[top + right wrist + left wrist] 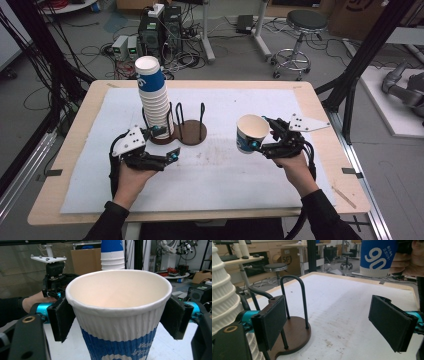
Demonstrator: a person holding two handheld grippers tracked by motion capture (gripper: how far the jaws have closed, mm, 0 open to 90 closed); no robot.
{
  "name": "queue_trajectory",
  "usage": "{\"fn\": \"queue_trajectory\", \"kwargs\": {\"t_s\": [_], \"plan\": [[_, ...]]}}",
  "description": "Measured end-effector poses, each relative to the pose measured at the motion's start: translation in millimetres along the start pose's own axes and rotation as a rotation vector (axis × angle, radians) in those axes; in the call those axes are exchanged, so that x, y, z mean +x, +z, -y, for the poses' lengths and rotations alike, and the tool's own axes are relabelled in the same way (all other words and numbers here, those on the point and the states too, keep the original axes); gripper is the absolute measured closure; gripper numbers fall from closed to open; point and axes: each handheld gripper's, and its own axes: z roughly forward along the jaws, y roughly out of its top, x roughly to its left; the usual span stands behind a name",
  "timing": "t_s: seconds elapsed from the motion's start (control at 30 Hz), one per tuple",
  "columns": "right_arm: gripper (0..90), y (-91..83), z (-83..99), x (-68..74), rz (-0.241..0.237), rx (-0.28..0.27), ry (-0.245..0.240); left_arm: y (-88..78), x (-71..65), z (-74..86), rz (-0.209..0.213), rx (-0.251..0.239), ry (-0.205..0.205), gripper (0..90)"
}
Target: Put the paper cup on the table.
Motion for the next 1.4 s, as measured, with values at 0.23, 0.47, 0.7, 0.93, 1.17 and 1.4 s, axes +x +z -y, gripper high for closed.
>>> {"fn": "queue_trajectory", "kwargs": {"t_s": [0.23,0.47,0.7,0.93,1.17,1.4], "plan": [[22.2,-0.1,0.3,-3.6,0.01,-0.001,0.001,-2.1,-1.0,1.9,-0.025,0.017,0.005,14.8],[22.2,-1.6,-0.4,-3.0,0.014,0.0,-0.005,-4.1,-2.2,-1.5,-0.067,0.012,0.011,14.8],[22.2,-8.4,-0.6,-4.5,0.035,-0.003,-0.009,0.2,-5.6,1.7,-0.065,0.025,0.027,14.9],[22.2,-13.8,-0.6,-7.4,0.059,-0.002,-0.007,2.0,-5.7,2.5,-0.06,0.026,0.024,14.9],[22.2,-15.1,-0.7,-8.4,0.074,0.003,-0.008,-0.8,-3.2,4.0,-0.07,0.016,0.009,14.9],[22.3,-16.5,-1.6,-11.5,0.09,0.004,-0.012,-0.8,-3.3,5.0,-0.073,0.02,0.009,14.9]]}}
